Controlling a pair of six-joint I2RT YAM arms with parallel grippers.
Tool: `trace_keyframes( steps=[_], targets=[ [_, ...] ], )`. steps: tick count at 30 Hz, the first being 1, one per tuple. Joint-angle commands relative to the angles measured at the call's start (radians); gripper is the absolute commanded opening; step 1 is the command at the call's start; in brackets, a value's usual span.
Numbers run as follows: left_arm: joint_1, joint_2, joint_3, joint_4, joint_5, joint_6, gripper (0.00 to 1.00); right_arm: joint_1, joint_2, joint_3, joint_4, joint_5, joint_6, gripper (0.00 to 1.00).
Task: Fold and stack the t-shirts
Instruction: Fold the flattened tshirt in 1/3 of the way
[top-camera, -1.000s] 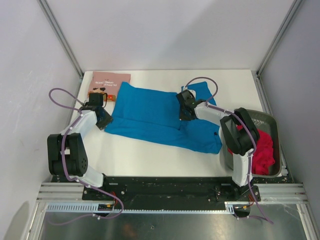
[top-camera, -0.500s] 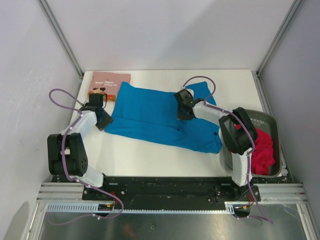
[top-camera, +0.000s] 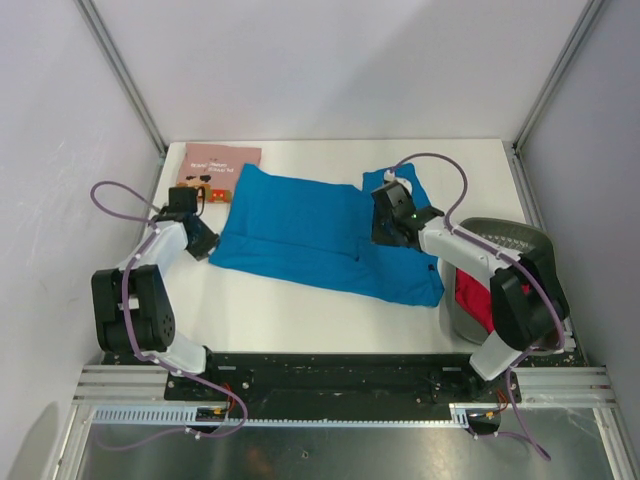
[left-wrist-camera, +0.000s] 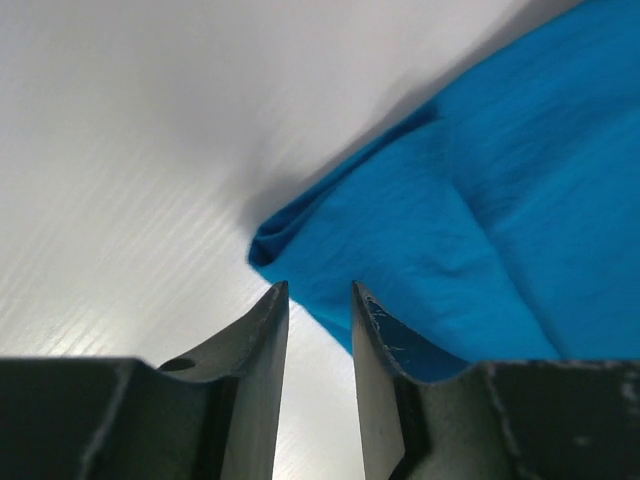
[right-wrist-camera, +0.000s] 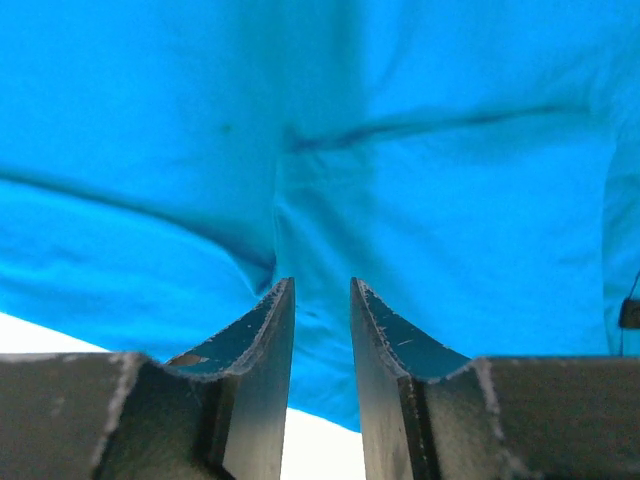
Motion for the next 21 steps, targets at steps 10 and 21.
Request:
trace_keyframes(
  steps=[10, 21],
  targets=[
    [-0.068, 0.229, 0.258, 0.037, 0.042, 0.067, 0.42, 0.031, -0.115, -0.258, 0.066, -0.049, 0.072, 0.32],
    [-0.077, 0.326, 0.31, 0.036, -0.012, 0.044, 0.43, 0.036, -0.182, -0.364, 0.067, -0.028, 0.082, 0.32]
  ],
)
